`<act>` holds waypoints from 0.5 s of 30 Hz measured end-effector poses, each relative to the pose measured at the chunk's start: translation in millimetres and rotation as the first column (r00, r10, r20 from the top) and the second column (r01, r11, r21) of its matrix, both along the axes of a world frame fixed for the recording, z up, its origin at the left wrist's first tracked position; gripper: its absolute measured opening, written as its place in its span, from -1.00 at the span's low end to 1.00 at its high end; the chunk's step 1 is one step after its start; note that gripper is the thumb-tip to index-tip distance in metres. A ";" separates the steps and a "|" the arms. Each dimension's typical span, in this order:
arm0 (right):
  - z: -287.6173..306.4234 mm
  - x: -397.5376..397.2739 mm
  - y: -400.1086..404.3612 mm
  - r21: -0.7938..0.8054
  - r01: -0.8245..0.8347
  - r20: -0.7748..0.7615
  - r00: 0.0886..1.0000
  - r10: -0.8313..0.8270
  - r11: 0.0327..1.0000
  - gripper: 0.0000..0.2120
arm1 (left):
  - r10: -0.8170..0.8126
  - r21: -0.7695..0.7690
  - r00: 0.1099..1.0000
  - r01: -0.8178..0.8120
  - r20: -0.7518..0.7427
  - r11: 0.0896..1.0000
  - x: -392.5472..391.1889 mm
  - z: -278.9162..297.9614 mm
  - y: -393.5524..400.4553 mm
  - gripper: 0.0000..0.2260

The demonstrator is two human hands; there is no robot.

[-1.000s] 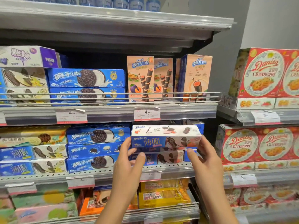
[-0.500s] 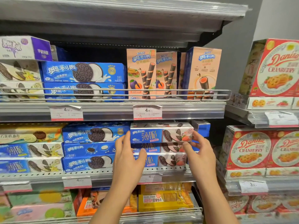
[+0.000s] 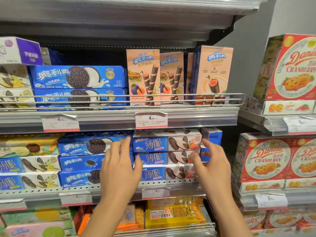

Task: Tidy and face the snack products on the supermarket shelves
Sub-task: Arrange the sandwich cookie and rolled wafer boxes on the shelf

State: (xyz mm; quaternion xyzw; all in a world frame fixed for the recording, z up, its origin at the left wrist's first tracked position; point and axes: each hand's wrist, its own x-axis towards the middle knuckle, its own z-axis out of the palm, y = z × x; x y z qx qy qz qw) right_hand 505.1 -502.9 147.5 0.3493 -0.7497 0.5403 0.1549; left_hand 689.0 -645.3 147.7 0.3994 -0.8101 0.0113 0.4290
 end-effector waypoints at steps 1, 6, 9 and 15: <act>-0.4 0.6 1.3 -0.007 0.054 -0.100 0.993 -0.054 0.999 -0.58 | 0.016 -0.106 1.000 -0.018 -0.025 0.994 9.4 1.5 -8.0 -0.52; 7.3 16.2 -17.3 0.004 0.056 -0.559 0.828 -0.044 0.998 -0.57 | 0.126 -0.380 0.981 -0.062 0.147 0.923 54.2 14.6 -56.1 -0.48; 16.4 30.5 -41.2 0.150 0.046 -0.633 0.772 0.061 0.988 -0.49 | 0.154 -0.323 0.940 -0.051 0.304 0.945 64.1 14.8 -68.0 -0.36; 18.0 40.1 -69.3 0.384 0.268 -0.647 0.761 0.050 0.884 -0.33 | 0.160 -0.286 0.922 -0.057 0.353 0.957 70.7 5.5 -75.9 -0.18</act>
